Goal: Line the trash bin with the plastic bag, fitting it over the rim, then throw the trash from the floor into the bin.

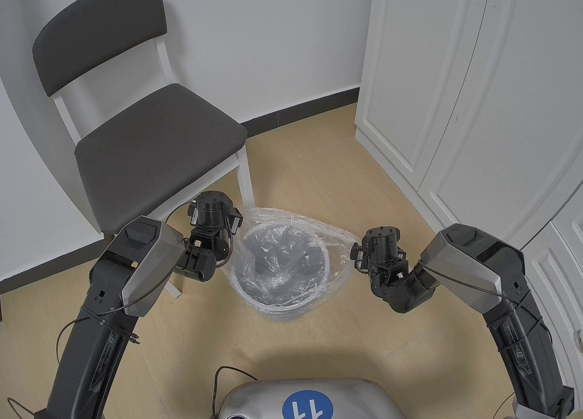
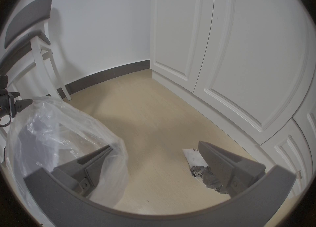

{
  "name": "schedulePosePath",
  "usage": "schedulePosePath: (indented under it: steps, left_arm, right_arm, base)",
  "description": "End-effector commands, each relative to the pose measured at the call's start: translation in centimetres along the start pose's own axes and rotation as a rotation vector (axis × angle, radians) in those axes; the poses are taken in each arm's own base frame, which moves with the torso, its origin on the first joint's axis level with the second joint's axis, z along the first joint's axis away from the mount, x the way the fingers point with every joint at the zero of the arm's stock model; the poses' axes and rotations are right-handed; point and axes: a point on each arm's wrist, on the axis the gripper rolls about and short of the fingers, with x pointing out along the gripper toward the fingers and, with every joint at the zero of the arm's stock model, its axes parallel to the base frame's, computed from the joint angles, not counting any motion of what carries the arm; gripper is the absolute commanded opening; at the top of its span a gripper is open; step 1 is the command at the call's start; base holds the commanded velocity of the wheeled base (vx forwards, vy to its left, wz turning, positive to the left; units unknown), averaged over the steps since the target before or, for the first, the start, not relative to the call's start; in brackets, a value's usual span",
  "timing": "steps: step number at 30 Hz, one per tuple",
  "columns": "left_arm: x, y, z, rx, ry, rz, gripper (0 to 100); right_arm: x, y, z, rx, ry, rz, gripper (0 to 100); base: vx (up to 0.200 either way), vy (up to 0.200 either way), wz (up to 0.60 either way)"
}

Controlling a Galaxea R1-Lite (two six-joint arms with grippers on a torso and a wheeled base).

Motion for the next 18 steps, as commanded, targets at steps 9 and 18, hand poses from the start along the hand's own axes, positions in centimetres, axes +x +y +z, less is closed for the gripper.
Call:
schedulePosePath:
  steps: [9, 18]
  left_arm:
    - [-1.8, 1.3, -1.7, 0.050, 0.108, -0.018, 100]
    - [-3.3, 2.8, -1.4, 0.069, 0.155, -0.021, 100]
  right_arm:
    - [-0.9, 0.7, -1.1, -0.048, 0.059, 0.015, 100]
    - [-3.6, 1.4, -0.3, -0.088, 0.087, 0.047, 100]
  base:
    - [0.000, 0.000, 0.00]
    - [0.000, 0.000, 0.00]
